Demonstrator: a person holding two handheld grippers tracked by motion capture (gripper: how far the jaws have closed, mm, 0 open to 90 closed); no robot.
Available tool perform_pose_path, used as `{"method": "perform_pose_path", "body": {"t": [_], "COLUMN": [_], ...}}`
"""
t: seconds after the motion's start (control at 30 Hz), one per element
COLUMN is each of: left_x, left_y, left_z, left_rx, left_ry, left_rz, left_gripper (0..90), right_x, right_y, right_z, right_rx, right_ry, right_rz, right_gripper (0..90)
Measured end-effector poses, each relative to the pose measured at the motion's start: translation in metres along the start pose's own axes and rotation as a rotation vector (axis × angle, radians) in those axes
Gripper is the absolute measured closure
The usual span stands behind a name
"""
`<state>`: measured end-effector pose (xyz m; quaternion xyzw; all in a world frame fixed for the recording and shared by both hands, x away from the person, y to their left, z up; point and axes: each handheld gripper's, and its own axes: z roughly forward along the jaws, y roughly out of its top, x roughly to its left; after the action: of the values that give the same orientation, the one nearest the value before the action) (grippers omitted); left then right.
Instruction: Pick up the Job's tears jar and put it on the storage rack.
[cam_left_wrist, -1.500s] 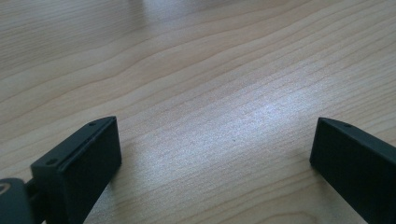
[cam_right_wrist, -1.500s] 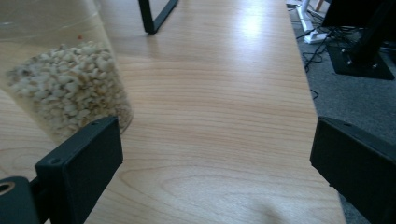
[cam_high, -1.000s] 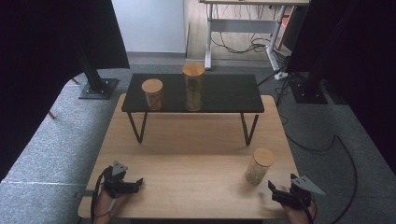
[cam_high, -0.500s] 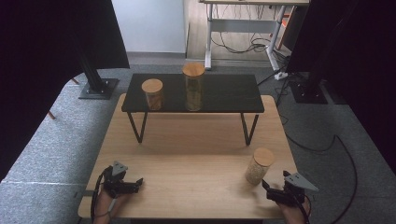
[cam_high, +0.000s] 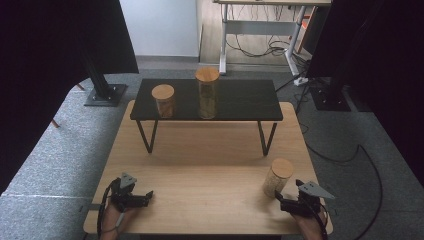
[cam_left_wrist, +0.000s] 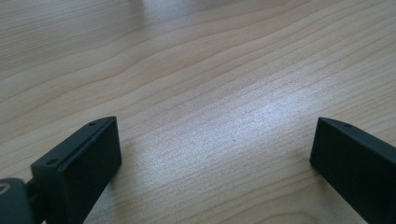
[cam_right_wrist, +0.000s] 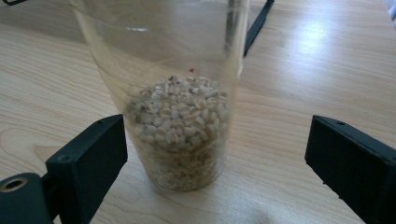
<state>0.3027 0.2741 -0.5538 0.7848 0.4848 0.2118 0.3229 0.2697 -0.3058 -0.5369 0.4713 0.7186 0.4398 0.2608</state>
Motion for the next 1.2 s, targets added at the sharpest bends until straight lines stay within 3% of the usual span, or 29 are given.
{"method": "perform_pose_path", "body": {"t": [0.6, 1.2], "left_x": [0.000, 0.000], "left_y": [0.000, 0.000], "left_z": [0.000, 0.000], "left_rx": [0.000, 0.000], "left_ry": [0.000, 0.000], "left_rz": [0.000, 0.000], "left_gripper": [1.5, 1.5], "right_x": [0.007, 0.008], "right_y": [0.013, 0.019], "right_z": [0.018, 0.030], "right_rx": [0.012, 0.031], "right_ry": [0.051, 0.099], "right_rz": [-0.005, -0.004], "right_gripper": [11.2, 22.8]}}
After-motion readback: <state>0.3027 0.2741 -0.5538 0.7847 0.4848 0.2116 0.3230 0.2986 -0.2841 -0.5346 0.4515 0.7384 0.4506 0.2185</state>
